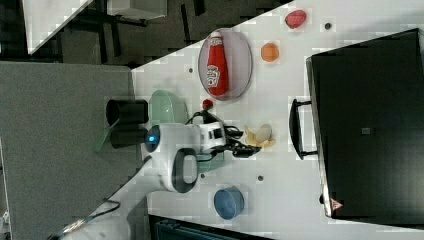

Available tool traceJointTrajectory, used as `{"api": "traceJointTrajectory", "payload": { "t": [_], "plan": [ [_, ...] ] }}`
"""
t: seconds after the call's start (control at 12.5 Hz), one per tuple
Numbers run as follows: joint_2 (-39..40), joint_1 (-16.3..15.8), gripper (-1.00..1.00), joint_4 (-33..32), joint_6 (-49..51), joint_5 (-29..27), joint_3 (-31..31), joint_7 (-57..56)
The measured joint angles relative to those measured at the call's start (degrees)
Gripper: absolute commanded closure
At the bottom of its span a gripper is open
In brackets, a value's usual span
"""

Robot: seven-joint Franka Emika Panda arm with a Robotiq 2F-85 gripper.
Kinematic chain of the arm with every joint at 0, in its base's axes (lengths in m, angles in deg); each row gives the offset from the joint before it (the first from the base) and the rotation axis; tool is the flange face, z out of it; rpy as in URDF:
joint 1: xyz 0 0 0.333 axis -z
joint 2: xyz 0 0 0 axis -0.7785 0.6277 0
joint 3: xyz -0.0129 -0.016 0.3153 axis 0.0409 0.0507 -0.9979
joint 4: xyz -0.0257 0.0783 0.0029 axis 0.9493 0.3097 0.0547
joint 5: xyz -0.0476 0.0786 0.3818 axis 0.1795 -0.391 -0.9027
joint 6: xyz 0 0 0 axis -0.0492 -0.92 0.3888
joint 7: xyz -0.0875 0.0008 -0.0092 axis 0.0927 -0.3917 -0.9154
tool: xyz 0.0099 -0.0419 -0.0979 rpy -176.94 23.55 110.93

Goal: Pick Banana and place it in mug.

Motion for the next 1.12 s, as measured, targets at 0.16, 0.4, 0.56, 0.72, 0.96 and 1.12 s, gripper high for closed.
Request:
{"api": "traceJointTrajectory", "payload": {
  "t": [0.16, 0.4, 0.56, 0.72, 0.96, 1.12],
  "plan": [
    [3.7, 0.3, -1.00, -1.5, -2.6, 0.2, 0.2, -2.3],
    [4.5, -0.2, -0.19, -1.7, -6.2, 2.0, 0.4, -2.5],
    [4.1, -0.5, 0.26, -1.3, -8.8, 1.1, -0.4, -3.2],
    [3.7, -0.9, 0.43, -1.7, -9.1, 1.0, -0.4, -3.3],
    [1.7, -0.8, 0.43, -3.8, -8.5, 0.2, -0.3, -3.3],
    [-3.0, -0.7, 0.43, -4.7, -0.8, 1.3, 0.0, -3.3]
  ]
}}
